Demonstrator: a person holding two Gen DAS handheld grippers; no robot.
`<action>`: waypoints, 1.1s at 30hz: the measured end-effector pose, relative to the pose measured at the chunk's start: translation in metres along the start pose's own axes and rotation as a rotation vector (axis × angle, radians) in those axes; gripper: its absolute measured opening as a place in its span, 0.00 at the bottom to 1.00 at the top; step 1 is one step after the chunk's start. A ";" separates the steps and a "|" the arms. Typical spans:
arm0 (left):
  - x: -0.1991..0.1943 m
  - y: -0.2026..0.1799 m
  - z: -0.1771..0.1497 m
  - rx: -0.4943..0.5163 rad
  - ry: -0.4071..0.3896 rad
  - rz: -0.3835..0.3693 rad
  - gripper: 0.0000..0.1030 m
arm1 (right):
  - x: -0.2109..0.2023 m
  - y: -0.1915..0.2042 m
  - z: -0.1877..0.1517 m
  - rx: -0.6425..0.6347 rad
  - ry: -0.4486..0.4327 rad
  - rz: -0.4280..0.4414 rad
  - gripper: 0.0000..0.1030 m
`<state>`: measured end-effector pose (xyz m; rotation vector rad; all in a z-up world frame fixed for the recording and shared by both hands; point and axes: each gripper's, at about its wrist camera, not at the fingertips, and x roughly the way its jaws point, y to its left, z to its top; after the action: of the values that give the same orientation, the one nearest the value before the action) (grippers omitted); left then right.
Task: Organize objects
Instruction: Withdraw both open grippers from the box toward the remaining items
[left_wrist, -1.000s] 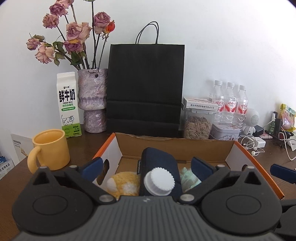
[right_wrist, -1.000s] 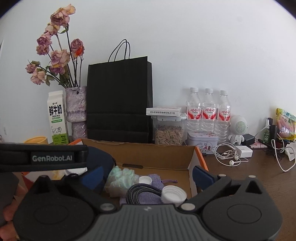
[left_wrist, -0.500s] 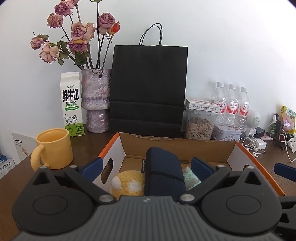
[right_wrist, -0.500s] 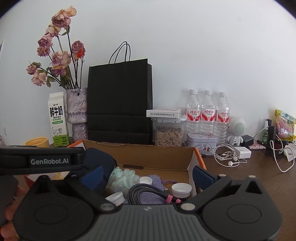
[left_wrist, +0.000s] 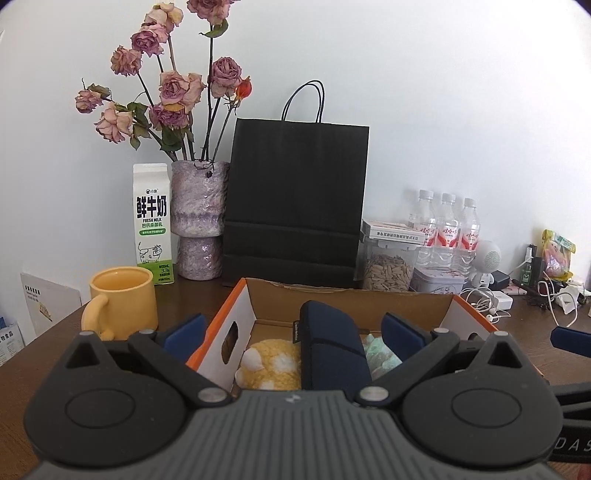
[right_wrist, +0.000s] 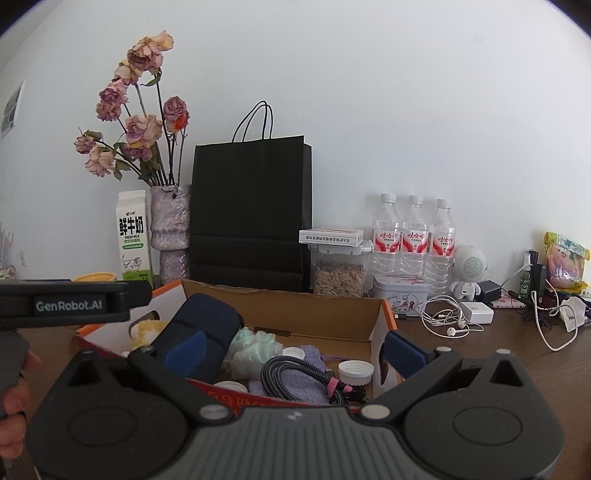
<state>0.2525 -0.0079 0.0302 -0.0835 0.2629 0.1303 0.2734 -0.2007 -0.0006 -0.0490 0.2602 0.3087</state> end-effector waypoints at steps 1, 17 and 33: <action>-0.004 0.002 -0.002 0.003 0.002 -0.003 1.00 | -0.003 0.000 -0.002 -0.002 0.002 0.001 1.00; -0.044 0.032 -0.042 0.066 0.132 0.018 1.00 | -0.051 -0.005 -0.039 -0.036 0.061 0.006 1.00; -0.066 0.062 -0.054 0.072 0.255 0.024 1.00 | -0.078 -0.015 -0.062 -0.081 0.211 0.036 1.00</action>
<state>0.1669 0.0399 -0.0081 -0.0253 0.5229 0.1342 0.1909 -0.2431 -0.0397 -0.1572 0.4577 0.3499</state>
